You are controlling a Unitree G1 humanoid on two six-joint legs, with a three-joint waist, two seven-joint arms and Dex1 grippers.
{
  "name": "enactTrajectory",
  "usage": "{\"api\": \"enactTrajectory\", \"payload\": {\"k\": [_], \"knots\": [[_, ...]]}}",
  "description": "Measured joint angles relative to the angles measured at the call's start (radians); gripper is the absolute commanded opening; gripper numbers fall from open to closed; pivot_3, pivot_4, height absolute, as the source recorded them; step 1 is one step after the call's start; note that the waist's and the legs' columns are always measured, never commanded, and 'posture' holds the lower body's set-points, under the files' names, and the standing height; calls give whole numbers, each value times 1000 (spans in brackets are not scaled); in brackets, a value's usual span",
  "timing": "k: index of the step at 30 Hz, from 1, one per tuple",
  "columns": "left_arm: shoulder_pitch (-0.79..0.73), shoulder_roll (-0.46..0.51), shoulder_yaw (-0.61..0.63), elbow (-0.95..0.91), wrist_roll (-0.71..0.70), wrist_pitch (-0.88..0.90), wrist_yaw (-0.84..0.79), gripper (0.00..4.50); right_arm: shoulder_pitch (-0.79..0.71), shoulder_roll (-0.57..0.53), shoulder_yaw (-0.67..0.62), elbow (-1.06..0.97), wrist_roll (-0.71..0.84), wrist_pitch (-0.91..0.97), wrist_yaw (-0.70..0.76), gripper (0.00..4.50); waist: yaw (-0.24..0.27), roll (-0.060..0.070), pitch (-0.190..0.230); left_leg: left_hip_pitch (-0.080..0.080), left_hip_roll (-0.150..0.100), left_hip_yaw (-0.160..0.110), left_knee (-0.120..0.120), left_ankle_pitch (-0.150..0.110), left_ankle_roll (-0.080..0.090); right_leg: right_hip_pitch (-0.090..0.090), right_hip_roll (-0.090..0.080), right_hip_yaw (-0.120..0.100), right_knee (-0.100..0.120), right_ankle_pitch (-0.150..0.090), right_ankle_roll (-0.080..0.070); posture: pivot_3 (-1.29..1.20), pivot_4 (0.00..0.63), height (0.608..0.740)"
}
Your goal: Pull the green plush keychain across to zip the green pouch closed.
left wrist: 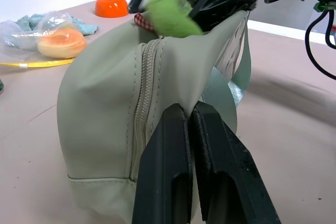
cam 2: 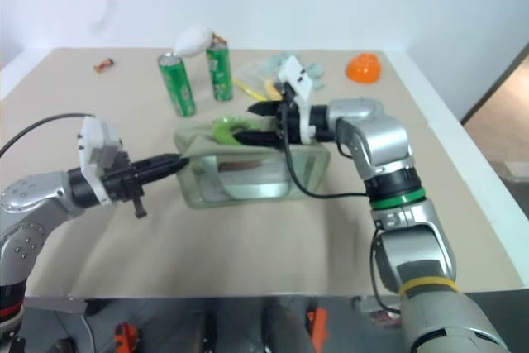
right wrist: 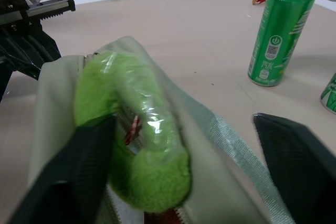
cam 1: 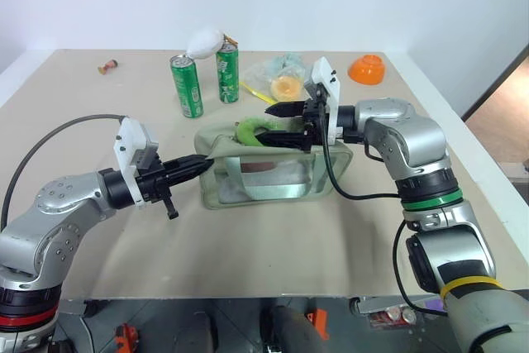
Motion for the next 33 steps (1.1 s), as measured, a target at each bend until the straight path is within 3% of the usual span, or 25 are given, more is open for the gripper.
{"api": "enactTrajectory", "payload": {"k": [7, 18, 33], "knots": [[-2, 4, 0, 15, 11, -14, -4, 0, 1, 0, -4, -1, -1, -24, 3, 548, 0, 0, 0, 0, 0, 0, 0, 0, 0, 0, 0, 1, 0, 0, 0, 0, 150, 740], [-23, 4, -13, 50, 15, -26, -24, 0, 45, -1, -34, -50, 19, -52, 12, 548, 0, 0, 0, 0, 0, 0, 0, 0, 0, 0, 0, 1, 0, 0, 0, 0, 150, 740], [-38, 3, -30, 65, 26, -37, -27, 0, 79, -2, -178, -105, 110, -102, -9, 548, 1, 0, 0, 0, 0, 0, 0, 0, 0, 0, 0, 1, 0, 0, 0, 0, 150, 740]]}}
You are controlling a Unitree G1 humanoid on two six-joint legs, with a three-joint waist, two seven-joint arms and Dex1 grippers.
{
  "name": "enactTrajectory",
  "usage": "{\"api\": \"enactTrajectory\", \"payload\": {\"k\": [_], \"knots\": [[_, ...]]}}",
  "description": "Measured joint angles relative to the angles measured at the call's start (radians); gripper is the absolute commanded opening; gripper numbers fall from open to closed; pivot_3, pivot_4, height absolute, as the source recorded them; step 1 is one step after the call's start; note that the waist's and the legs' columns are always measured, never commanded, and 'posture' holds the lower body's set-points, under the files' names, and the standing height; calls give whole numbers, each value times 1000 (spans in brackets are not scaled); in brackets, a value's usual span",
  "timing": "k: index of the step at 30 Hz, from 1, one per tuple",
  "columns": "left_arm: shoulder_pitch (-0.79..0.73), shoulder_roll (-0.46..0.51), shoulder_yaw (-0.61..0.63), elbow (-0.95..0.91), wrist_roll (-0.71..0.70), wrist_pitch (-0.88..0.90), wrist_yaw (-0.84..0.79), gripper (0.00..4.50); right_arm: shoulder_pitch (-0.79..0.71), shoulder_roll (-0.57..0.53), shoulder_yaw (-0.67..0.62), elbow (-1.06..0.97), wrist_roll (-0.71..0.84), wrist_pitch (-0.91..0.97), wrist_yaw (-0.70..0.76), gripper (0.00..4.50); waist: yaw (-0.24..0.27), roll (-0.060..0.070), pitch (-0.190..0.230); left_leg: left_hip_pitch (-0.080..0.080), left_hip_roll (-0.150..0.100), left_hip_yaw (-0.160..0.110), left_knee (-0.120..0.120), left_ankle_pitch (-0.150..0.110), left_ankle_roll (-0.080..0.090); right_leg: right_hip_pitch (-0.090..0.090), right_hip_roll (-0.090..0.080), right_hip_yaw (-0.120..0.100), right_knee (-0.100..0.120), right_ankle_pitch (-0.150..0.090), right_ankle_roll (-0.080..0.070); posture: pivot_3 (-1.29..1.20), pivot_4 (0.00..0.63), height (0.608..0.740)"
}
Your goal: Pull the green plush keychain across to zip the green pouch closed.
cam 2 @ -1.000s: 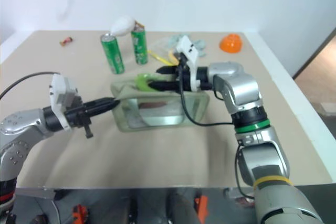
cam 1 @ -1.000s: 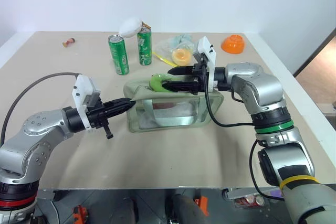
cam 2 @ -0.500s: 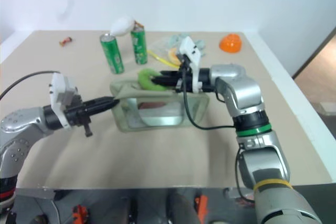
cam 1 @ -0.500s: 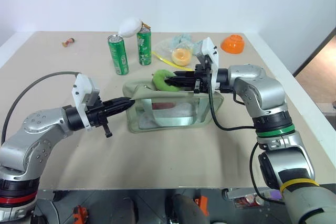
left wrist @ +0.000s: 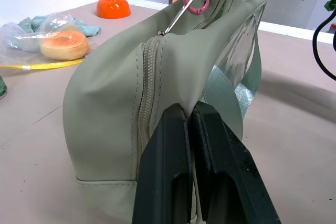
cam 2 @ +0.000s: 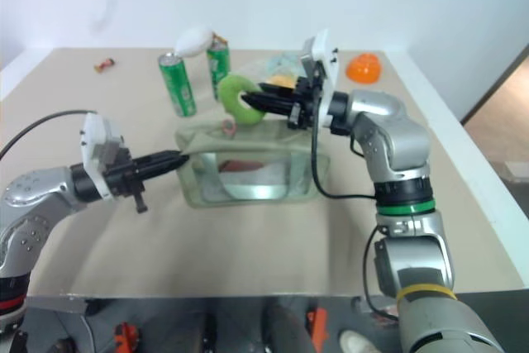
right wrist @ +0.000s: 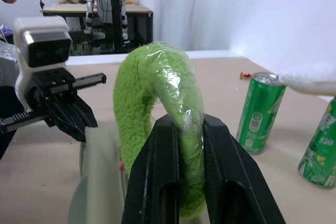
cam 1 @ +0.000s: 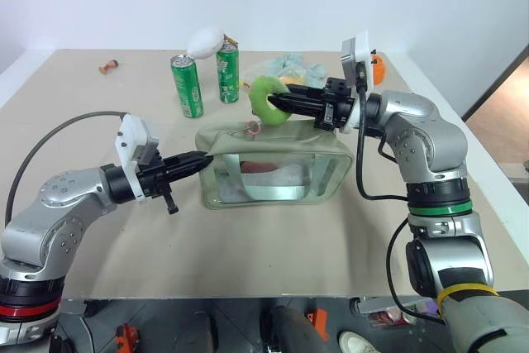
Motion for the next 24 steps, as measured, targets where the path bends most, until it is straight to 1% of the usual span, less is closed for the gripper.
{"api": "enactTrajectory", "payload": {"k": [4, 8, 13, 17, 20, 24], "knots": [[-2, 0, -2, 0, 4, 0, -4, 0, 49, -35, -10, -1, -2, -21, -12, 548, 0, 0, 0, 0, 0, 0, 0, 0, 0, 0, 0, 0, 0, 0, 0, 0, 150, 740], [-7, 0, -4, 1, 5, 1, -11, 0, 80, -65, -52, -17, 3, -32, -30, 548, 1, 0, 0, 0, -1, 0, 0, 0, 0, 0, 0, 0, 0, 0, 0, 0, 150, 740], [-21, 0, -11, 16, 8, 2, -17, 0, 83, -73, -92, -56, 39, -30, -56, 548, 1, 0, 0, 0, -1, 0, 0, 0, 0, 0, 0, 0, 0, 0, 0, 0, 150, 740], [-37, 0, -23, 30, 14, 1, -17, 0, 82, -86, -95, -72, 60, -26, -63, 548, 1, 0, 0, 0, -1, 0, 0, 0, 0, 0, 0, 0, 0, 0, 0, 0, 150, 740], [-41, 0, -29, 30, 16, -1, -17, 0, 82, -119, -102, -70, 59, -31, -62, 548, 2, 0, 0, -1, -1, 0, 0, 0, 0, 0, -1, 0, 0, -1, 1, 0, 150, 740], [-42, 0, -32, 30, 17, -3, -16, 0, 90, -214, -143, -32, 36, -83, -55, 548, 2, 0, 0, -1, -4, 0, 0, 0, 0, 0, -4, 0, -1, -2, 4, 0, 150, 740]]}}
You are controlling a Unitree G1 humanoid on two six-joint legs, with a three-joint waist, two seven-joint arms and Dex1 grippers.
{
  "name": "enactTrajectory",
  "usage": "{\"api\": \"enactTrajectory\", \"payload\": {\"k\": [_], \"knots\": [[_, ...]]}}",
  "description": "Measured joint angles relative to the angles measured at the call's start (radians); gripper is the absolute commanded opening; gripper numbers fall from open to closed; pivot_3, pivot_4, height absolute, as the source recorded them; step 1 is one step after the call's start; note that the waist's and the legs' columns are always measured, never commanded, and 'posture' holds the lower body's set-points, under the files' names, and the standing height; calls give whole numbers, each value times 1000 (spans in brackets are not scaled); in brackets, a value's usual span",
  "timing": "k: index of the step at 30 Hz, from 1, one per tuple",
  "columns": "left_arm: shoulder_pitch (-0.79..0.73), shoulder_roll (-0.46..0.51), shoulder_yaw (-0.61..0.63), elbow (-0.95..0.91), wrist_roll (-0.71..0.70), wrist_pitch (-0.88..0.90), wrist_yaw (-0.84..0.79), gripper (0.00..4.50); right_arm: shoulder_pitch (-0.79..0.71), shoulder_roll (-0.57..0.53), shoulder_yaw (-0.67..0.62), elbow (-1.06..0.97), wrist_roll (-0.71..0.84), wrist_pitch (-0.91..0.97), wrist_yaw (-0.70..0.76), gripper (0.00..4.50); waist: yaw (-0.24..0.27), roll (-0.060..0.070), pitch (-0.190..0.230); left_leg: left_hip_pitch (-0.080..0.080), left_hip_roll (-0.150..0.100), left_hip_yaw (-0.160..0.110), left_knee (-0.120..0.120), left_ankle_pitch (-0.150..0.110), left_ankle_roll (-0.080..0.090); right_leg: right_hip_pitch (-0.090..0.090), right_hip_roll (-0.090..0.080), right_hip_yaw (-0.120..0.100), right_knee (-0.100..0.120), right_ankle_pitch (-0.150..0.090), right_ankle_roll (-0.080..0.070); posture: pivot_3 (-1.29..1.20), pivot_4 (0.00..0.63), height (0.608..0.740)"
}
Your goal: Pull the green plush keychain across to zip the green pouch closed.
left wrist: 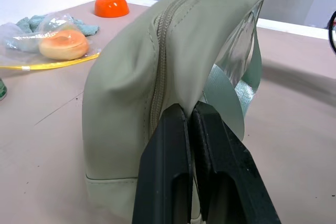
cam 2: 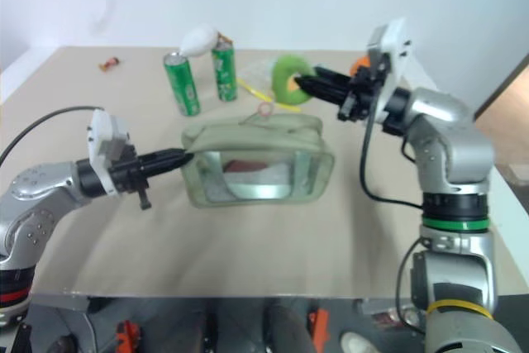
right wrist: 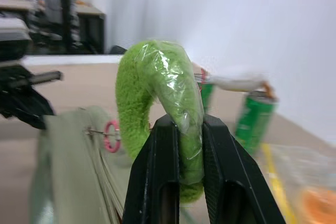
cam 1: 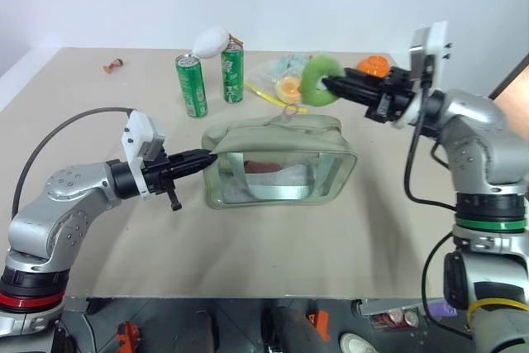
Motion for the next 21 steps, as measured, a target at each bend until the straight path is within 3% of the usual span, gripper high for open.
{"api": "enactTrajectory", "payload": {"k": [9, 21], "knots": [[11, 3, 4, 1, 5, -7, 0, 0, 147, -167, -45, 119, -134, -185, 16, 548, -1, 0, 0, 1, -4, 0, 0, 0, 0, 1, -4, 0, 0, -1, 1, 0, 150, 740], [13, 3, 3, -1, 6, -6, -1, 0, 210, -222, -29, 224, -333, -427, -34, 548, -2, 0, 0, 3, -5, 0, 0, 0, 1, 2, -4, 1, 0, 0, 2, 0, 150, 740]]}}
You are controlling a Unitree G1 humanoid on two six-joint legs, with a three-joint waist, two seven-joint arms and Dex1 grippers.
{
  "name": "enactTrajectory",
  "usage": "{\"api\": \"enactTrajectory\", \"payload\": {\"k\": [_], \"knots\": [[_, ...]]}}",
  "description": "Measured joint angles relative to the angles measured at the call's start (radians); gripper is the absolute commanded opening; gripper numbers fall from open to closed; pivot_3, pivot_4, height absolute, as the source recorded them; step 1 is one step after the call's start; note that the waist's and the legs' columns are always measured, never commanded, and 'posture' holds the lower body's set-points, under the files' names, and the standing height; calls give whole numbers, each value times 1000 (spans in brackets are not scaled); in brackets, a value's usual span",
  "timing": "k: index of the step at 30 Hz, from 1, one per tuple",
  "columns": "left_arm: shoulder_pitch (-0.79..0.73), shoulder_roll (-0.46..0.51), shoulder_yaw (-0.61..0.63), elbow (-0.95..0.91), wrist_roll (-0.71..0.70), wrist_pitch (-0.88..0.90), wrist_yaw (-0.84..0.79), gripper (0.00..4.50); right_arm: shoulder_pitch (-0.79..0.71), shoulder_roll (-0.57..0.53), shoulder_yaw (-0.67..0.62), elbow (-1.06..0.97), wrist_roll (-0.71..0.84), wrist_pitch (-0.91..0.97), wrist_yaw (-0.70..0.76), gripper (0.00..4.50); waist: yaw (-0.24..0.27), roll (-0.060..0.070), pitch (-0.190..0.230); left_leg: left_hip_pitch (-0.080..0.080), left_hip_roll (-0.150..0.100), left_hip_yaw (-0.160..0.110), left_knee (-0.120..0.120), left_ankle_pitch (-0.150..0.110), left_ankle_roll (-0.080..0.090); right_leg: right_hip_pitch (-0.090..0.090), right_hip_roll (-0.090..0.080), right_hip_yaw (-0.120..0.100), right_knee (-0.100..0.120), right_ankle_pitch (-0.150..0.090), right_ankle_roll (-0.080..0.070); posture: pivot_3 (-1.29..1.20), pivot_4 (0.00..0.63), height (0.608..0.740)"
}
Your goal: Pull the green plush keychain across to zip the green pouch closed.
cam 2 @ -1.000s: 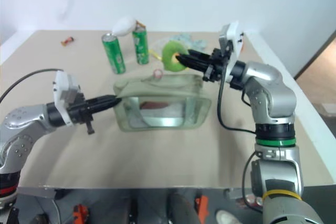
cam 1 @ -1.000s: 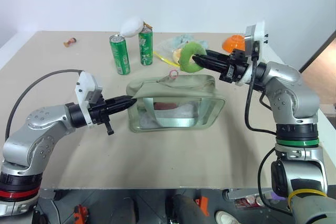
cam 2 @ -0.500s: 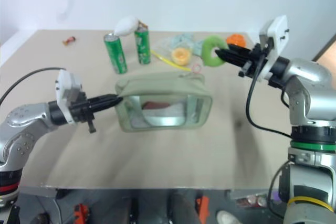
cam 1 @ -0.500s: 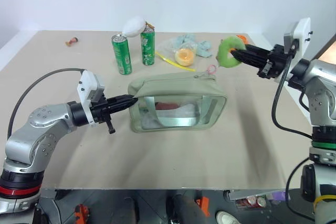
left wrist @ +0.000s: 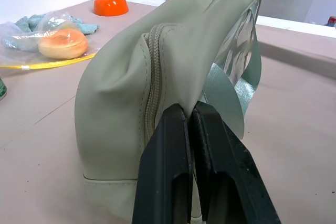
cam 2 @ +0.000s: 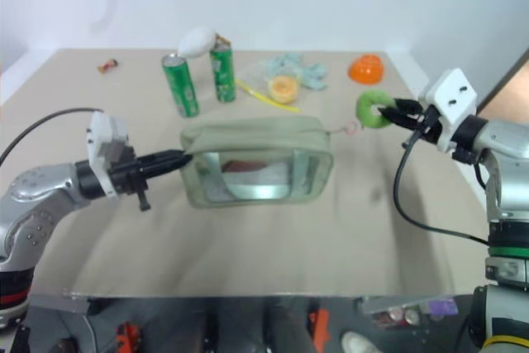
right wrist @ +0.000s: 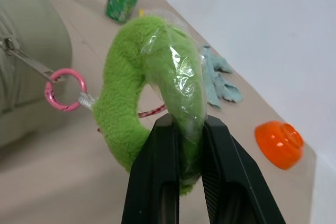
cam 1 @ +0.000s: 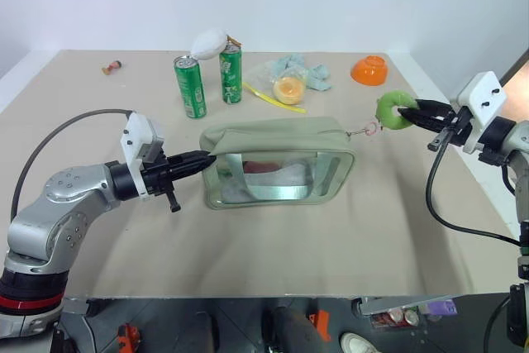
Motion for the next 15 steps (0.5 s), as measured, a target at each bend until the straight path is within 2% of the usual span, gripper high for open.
{"api": "enactTrajectory", "payload": {"k": [15], "knots": [[1, -1, -2, -3, -8, 11, 16, 0, 238, 3, 117, -23, -176, -253, -45, 548, -1, 0, 0, 3, 0, 0, 0, 0, 0, 2, -1, 1, 0, 0, 1, 0, 150, 740]]}}
